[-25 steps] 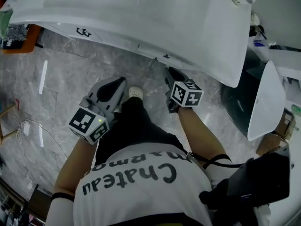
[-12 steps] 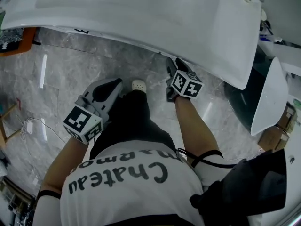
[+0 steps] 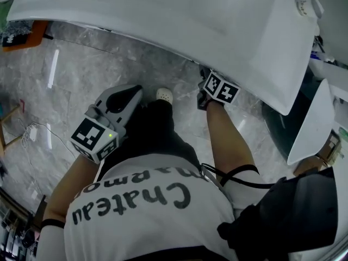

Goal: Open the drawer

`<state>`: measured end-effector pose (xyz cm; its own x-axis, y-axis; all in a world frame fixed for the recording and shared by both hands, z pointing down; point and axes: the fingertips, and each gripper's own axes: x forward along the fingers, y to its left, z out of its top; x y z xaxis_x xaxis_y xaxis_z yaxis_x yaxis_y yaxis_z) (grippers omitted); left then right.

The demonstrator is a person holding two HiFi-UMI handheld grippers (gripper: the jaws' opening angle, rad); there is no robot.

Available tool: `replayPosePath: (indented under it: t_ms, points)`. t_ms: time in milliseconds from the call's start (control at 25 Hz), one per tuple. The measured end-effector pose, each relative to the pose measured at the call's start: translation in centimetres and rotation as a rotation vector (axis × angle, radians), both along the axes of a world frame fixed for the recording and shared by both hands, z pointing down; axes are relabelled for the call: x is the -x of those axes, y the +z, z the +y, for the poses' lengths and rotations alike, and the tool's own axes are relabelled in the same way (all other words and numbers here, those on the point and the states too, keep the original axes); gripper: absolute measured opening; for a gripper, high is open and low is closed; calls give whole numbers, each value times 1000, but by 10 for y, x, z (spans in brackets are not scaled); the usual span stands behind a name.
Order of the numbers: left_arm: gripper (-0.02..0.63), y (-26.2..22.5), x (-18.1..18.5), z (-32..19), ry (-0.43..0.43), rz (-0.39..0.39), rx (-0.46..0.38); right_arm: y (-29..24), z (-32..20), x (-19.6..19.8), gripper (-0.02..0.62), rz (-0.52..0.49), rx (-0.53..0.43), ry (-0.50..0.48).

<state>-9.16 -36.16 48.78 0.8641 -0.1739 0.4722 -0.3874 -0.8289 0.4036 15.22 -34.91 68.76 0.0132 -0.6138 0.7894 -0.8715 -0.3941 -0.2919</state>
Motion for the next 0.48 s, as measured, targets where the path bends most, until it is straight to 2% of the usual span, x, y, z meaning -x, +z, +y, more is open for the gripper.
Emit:
replayPosePath:
  t_ms: [40,120,280,480]
  points:
    - [8,-1,0,-2,-4,0,0,1,-1,-1,196,2,8,12]
    - [8,-2,-1,-5,-11,6,-2,2,0,-5,136,14,23,35]
    - [8,-1,0,-9,-10,10,3,2,2,-5,141,23,27,26]
    - [8,3,0,-9,-5,6,9,1,4,-5,137,40,14,68]
